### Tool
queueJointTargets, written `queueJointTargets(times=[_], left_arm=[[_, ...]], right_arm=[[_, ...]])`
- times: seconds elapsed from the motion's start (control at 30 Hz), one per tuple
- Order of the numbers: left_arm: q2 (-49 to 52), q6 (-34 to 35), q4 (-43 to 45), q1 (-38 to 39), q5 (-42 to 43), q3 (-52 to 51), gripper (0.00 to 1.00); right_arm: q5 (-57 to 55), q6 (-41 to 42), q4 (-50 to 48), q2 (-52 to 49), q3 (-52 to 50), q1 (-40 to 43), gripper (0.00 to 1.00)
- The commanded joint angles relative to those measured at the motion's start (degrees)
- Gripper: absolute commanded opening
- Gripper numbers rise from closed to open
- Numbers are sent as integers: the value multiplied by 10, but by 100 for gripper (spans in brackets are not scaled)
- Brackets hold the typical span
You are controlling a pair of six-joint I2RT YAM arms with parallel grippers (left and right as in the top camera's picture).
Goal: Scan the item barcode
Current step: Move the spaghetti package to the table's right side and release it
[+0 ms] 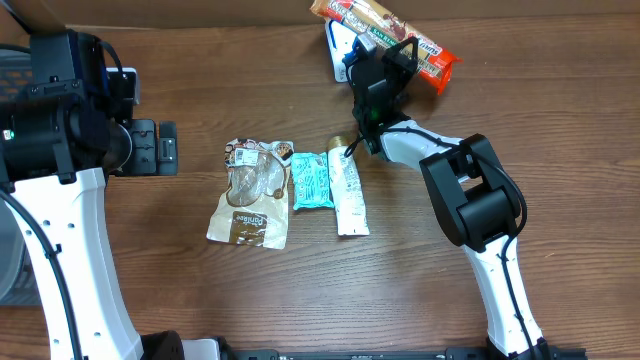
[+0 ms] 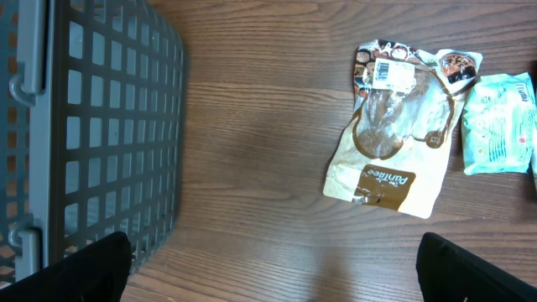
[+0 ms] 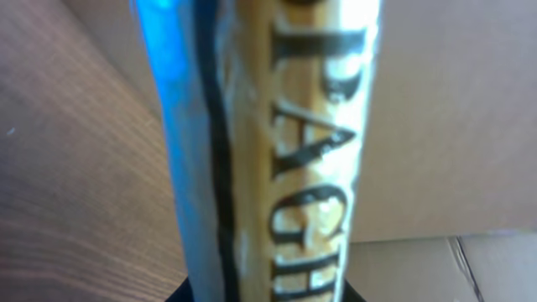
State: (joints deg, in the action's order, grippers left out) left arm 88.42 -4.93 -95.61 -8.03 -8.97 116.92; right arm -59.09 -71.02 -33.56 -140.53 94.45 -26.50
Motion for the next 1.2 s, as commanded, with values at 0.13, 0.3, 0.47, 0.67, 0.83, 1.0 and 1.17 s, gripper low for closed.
queueJointTargets(times=[0.13,0.3,0.47,0.67,0.83,1.0,1.17], left_arm=[[2,-11,1,-2,2,1,100],[2,-11,1,-2,2,1,100],[2,-11,1,-2,2,1,100],[2,-11,1,-2,2,1,100],[2,-11,1,-2,2,1,100],[2,-11,1,-2,2,1,100],[2,-11,1,-2,2,1,100]], right_arm=[[-81,42,-47,86,31,-33,3],[-74,127,132,186,31,-71,4],[-18,321,421,301,31,-95,3],[349,652,807,471,31,-72,3],[595,810,1003,511,29,75,4],[648,943,1013,509,-52,196,4],[723,1090,836,509,-229,271,4]])
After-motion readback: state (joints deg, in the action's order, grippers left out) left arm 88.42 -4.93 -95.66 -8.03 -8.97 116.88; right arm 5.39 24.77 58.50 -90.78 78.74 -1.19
